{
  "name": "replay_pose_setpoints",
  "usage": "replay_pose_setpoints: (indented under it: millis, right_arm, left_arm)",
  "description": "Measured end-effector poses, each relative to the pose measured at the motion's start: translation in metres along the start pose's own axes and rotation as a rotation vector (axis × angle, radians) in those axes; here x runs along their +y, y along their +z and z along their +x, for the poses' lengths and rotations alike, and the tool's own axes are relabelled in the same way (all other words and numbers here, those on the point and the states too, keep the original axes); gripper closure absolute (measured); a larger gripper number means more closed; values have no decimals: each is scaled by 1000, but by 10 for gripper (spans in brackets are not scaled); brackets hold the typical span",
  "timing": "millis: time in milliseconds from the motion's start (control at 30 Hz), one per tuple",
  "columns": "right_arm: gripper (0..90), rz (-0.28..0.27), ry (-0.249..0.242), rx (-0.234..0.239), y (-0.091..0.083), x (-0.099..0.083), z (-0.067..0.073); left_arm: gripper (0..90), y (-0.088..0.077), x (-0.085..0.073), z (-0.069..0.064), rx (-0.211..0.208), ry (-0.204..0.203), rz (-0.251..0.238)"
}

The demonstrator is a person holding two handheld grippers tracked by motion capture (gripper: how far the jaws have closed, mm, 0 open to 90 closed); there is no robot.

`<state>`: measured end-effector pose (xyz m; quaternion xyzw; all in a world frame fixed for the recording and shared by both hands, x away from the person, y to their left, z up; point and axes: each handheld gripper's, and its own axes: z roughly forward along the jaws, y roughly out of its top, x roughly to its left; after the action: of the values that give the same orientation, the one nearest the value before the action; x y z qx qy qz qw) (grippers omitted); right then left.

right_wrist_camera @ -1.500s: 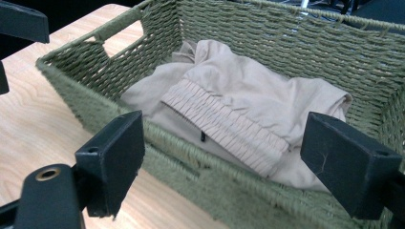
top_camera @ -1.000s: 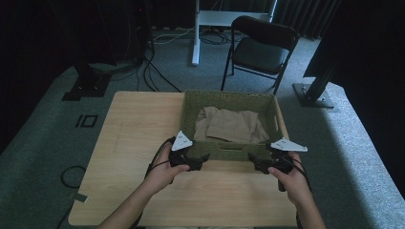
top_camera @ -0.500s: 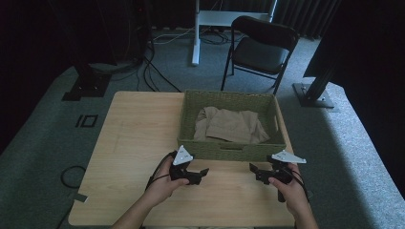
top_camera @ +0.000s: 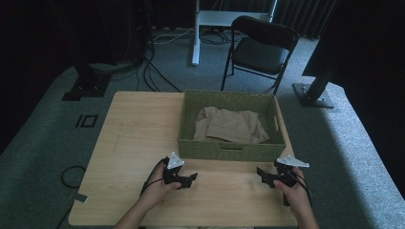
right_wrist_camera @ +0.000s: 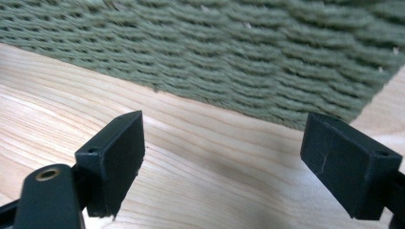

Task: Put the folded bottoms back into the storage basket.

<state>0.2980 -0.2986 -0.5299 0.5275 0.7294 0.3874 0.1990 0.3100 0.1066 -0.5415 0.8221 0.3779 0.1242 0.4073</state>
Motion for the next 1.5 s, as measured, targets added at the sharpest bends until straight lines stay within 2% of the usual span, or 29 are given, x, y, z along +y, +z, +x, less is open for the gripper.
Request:
replay_pose_setpoints:
  millis: [67,200,300,500,533,567,600,633,700,767,867,1000,1033,1067,1100,1200,1500]
  right_arm:
    - [147,11,1,-11,3,-3,-2]
    - [148,37,1,-33,8,-8,-4]
    - [147,49,6,-48,10,-11,-5]
    - [147,82,13,-97,12,-17,-9]
    - [147,85,15,-101,13,-18,-10]
    - [147,83,18,-103,13,-18,-11]
    - [147,82,22,-106,13,-18,-11]
    - [147,82,20,-112,12,-18,-12]
    - [147,79,11,-124,13,-19,-12]
    - [147,81,0,-141,13,-20,-11]
    - [140,73,-3,-158,14,-21,-11]
    - [140,72,6,-169,14,-22,-9]
    - [140,72,6,-169,14,-22,-9]
    - [140,72,7,-169,14,-22,-9]
    - [140,71,10,-173,14,-22,-9]
    - [140,70,11,-173,14,-22,-9]
    - [123,74,6,-168,14,-21,-9]
  left_arm:
    - [236,0,-5,3,10,-24,-1]
    - [235,-2,-8,5,38,-14,4]
    - [215,-4,-10,7,49,-30,-2]
    - [212,-9,-17,16,111,-73,3]
    - [212,-10,-18,18,117,-90,6]
    - [212,-10,-18,18,117,-90,6]
    - [212,-13,-19,20,156,-87,0]
    - [212,-14,-20,21,176,-79,1]
    - [213,-16,-22,24,201,-102,20]
    - [213,-18,-24,25,248,-105,42]
    - [212,-19,-25,28,273,-126,49]
    - [207,-20,-26,30,343,-153,61]
    - [169,-20,-26,30,343,-153,61]
    - [169,-20,-26,30,376,-188,68]
    - [131,-20,-26,31,391,-203,67]
    - [131,-21,-27,33,420,-239,59]
    - [103,-21,-27,34,466,-277,64]
